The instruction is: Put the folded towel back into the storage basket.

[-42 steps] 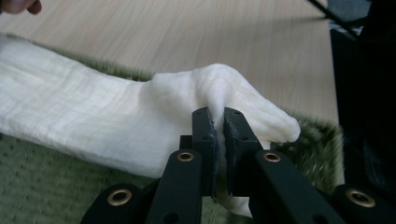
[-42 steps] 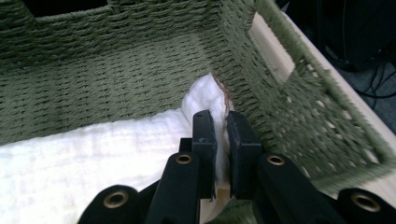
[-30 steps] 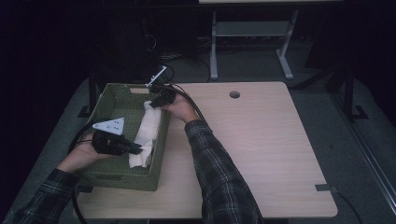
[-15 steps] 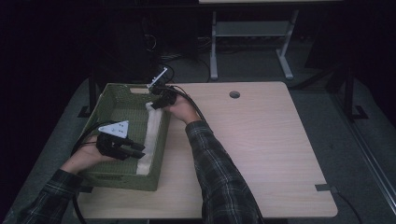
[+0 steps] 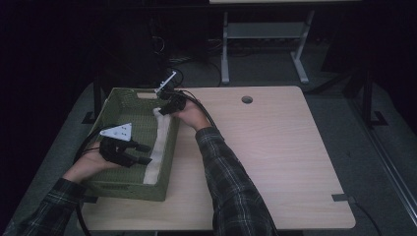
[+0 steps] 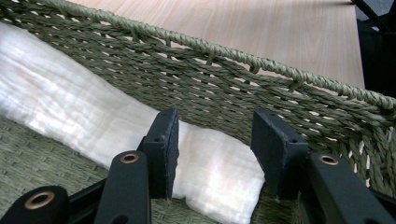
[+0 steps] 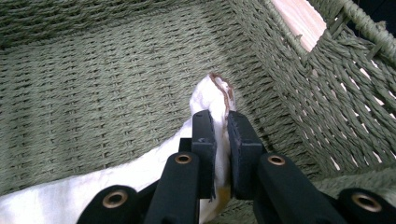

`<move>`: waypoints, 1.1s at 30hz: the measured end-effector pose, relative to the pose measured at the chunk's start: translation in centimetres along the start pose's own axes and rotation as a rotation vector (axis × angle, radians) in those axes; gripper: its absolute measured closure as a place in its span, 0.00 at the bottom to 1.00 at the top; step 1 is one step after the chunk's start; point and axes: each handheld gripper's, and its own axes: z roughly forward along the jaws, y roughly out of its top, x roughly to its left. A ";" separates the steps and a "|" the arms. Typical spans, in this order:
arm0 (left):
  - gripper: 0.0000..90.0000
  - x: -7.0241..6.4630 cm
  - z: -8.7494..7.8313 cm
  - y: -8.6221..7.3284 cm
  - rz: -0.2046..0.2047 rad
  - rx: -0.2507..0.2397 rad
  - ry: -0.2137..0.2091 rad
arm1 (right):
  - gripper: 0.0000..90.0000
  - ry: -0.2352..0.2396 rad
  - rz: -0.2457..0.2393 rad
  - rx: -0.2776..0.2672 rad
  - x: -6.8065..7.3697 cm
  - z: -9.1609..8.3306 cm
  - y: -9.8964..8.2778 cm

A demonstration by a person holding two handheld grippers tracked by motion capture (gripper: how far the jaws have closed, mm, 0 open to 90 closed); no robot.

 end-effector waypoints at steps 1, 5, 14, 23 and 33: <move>0.57 0.0 0.0 0.0 -0.002 0.000 0.000 | 0.91 -0.002 -0.001 -0.001 0.0 0.0 0.0; 0.57 0.0 -0.2 0.1 -0.008 -0.006 0.007 | 0.68 -0.013 0.006 -0.025 0.1 -0.1 0.1; 0.50 -0.4 -0.7 1.7 -0.047 -0.045 0.051 | 0.46 -0.044 0.037 -0.080 -0.1 -2.6 0.1; 0.38 -1.4 0.0 5.5 -0.109 -0.105 0.150 | 0.36 -0.080 0.047 -0.109 -0.9 -8.5 -2.4; 0.30 -3.0 2.5 8.7 -0.134 -0.113 0.256 | 0.30 -0.116 0.060 -0.135 -1.6 -13.9 -7.1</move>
